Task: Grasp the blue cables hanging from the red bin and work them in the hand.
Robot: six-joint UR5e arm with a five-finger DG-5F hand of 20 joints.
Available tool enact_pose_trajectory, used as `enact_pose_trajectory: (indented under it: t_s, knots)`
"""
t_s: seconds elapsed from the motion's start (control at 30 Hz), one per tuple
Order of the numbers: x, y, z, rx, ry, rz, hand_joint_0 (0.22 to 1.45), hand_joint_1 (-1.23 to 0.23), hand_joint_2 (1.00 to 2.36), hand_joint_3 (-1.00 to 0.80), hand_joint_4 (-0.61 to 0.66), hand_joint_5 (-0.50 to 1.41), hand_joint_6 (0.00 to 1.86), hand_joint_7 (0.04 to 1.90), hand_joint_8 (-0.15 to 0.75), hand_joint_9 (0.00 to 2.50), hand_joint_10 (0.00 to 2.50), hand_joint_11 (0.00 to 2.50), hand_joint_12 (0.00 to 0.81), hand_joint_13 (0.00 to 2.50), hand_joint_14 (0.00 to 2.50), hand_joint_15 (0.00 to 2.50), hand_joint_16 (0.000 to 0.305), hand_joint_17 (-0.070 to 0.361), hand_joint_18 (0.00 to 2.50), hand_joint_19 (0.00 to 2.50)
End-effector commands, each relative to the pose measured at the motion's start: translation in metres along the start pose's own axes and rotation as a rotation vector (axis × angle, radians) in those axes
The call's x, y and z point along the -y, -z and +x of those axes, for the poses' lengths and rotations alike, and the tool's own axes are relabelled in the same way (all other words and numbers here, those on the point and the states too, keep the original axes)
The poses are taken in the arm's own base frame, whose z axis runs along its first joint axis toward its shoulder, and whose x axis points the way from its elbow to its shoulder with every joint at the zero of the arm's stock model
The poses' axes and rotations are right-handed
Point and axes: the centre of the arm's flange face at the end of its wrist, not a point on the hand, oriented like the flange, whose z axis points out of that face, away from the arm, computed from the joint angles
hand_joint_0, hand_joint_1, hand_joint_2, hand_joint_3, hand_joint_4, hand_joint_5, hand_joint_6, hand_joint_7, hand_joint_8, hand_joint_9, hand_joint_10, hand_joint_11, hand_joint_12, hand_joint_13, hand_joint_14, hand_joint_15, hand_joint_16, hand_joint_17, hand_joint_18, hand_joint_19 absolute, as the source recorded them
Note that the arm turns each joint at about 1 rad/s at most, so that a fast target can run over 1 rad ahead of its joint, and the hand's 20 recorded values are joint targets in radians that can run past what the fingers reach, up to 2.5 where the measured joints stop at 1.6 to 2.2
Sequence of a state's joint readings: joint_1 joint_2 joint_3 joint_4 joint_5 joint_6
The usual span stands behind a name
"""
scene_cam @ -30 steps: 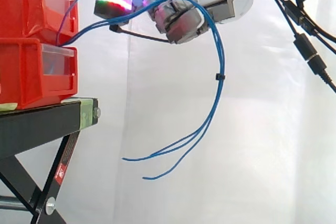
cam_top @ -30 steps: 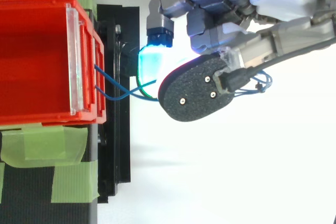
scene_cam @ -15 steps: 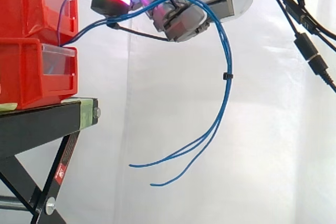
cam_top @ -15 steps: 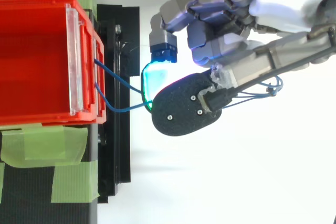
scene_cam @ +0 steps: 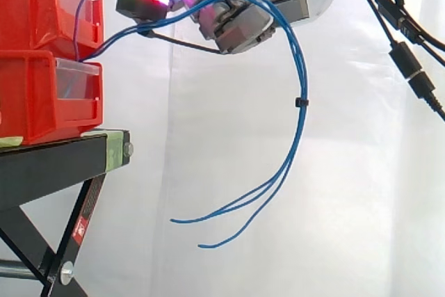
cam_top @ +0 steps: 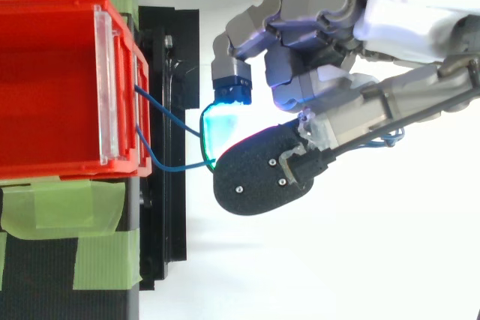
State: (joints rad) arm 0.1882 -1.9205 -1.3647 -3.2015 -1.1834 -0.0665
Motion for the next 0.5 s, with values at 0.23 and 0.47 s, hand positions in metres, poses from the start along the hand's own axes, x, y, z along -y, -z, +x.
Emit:
enact_pose_trajectory:
  t_s: [0.23, 0.47]
  knots:
    - [0.0003, 0.0001, 0.0002, 0.000, 0.004, 0.001, 0.91, -0.72, 1.02, -0.32, 0.26, 0.19, 0.91, 1.18, 0.389, 0.38, 2.50, 2.50, 0.454, 0.66, 2.50, 1.57, 0.048, 0.109, 1.28, 1.70]
    - [0.0003, 0.0001, 0.0002, 0.000, 0.004, 0.001, 0.91, -0.71, 1.02, -0.33, 0.25, 0.18, 0.91, 1.19, 0.389, 0.37, 2.50, 2.50, 0.451, 0.65, 2.50, 1.55, 0.048, 0.107, 1.28, 1.70]
